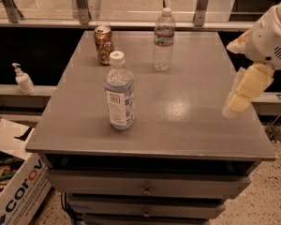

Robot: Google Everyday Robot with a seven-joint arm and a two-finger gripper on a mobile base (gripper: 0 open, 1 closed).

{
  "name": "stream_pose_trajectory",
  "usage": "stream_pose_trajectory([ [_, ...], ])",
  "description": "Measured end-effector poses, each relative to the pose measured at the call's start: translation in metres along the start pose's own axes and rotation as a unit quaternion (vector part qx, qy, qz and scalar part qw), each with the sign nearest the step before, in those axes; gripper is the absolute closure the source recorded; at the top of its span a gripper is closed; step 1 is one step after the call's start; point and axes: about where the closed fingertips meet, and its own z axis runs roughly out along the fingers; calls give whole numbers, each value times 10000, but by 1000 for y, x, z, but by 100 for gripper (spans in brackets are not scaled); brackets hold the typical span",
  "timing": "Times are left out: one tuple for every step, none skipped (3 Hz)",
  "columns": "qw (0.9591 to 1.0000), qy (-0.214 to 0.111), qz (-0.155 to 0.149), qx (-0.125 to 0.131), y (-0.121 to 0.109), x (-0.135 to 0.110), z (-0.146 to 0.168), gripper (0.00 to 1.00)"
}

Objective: Knock water bottle over

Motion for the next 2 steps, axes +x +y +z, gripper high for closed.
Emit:
stream_pose_trajectory([
  [9987, -483, 143, -33, -24, -14, 18, 0],
  [9955, -913, 246, 11, -51, -28, 32, 0],
])
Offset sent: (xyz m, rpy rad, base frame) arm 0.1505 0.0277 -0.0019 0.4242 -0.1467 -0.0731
